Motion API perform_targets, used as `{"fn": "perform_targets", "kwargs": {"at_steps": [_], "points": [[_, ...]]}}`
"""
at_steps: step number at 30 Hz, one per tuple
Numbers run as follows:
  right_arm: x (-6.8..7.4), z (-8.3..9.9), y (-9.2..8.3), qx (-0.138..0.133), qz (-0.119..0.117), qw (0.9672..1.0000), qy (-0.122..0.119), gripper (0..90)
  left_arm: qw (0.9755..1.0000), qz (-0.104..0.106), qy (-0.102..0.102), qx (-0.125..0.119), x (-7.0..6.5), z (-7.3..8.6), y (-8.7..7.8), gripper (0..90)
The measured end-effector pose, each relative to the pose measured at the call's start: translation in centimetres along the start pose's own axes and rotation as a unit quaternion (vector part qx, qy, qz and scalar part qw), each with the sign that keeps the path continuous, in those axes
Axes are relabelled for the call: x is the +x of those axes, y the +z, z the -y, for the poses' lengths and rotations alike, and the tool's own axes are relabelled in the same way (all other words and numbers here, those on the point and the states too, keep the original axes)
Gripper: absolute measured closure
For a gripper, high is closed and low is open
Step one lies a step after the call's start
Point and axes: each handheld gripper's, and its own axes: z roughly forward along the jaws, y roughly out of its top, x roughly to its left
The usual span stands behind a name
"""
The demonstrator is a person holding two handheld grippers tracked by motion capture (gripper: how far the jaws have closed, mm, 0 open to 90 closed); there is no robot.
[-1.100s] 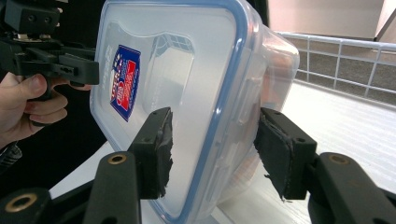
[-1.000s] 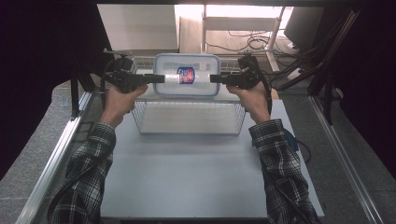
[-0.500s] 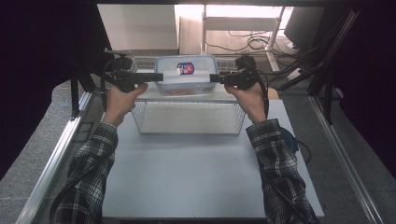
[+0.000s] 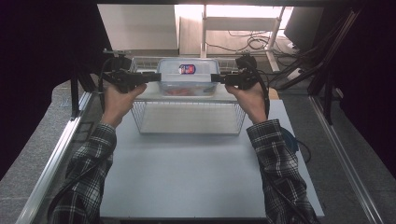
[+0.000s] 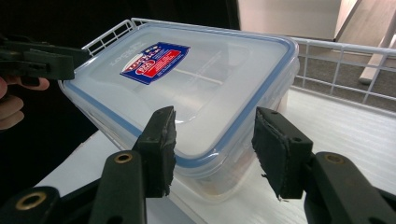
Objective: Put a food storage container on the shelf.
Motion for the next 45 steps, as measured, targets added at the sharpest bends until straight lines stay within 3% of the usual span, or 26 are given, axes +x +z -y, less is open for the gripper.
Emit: {"fn": "perform_targets", "kwargs": {"at_steps": [9,14,16,17,18,19,22,23,24,26,27,30,33,37,41,45], "points": [[-0.1,0.3,-0.5,0.002,-0.003,1.0000,0.009,49.3,0.9999,0.014,-0.003,-0.002,0.0,0.2,0.1,57.1],[0.0,0.4,-0.6,0.000,0.000,0.9999,0.015,49.2,0.9999,0.011,0.000,-0.003,0.0,0.2,0.1,57.0],[0.1,0.4,-0.6,-0.002,0.005,0.9999,0.014,46.0,1.0000,0.002,0.009,-0.001,-0.3,0.1,0.1,53.2],[0.2,0.4,-0.7,-0.005,0.009,0.9999,0.009,43.4,0.9993,-0.021,0.032,0.000,-0.7,0.1,-0.2,48.9],[0.2,0.4,-0.7,-0.005,0.009,0.9999,0.009,43.4,0.9993,-0.021,0.032,0.000,-0.7,0.1,-0.2,44.8],[0.4,0.6,-0.9,-0.009,0.007,0.9999,-0.002,37.7,0.9984,-0.029,0.048,0.002,-1.1,0.2,-0.5,40.9],[0.6,0.9,-1.2,-0.010,0.007,0.9997,-0.022,31.1,0.9970,-0.041,0.066,0.003,-1.5,0.6,-0.9,34.3],[0.8,1.3,-1.6,-0.013,0.003,0.9993,-0.035,23.0,0.9964,-0.035,0.077,0.005,-1.9,1.0,-1.1,29.3],[0.8,1.3,-1.6,-0.013,0.003,0.9993,-0.035,23.0,0.9964,-0.035,0.077,0.005,-1.9,1.0,-1.1,26.9],[1.4,2.0,-2.1,-0.012,-0.003,0.9987,-0.050,13.1,0.9962,-0.024,0.083,0.004,-2.3,1.5,-1.4,21.5],[1.6,2.3,-2.3,-0.013,-0.003,0.9982,-0.058,11.4,0.9963,-0.008,0.085,0.007,-2.7,2.0,-1.7,18.9],[2.5,3.3,-2.9,-0.011,0.001,0.9963,-0.086,7.3,0.9954,-0.006,0.095,0.011,-3.3,2.6,-1.9,14.9],[3.2,4.1,-3.4,-0.009,0.001,0.9942,-0.107,5.7,0.9922,-0.009,0.123,0.022,-4.5,3.7,-2.2,12.0],[3.7,4.9,-3.9,-0.009,-0.008,0.9935,-0.114,4.9,0.9905,-0.004,0.135,0.028,-5.2,4.7,-2.4,8.3],[4.4,6.5,-4.4,-0.006,-0.017,0.9914,-0.129,3.5,0.9872,-0.010,0.153,0.043,-6.0,6.5,-2.5,5.5],[4.8,8.0,-4.7,-0.003,-0.016,0.9888,-0.148,2.3,0.9866,-0.015,0.158,0.039,-6.1,8.1,-2.7,3.4]]}}
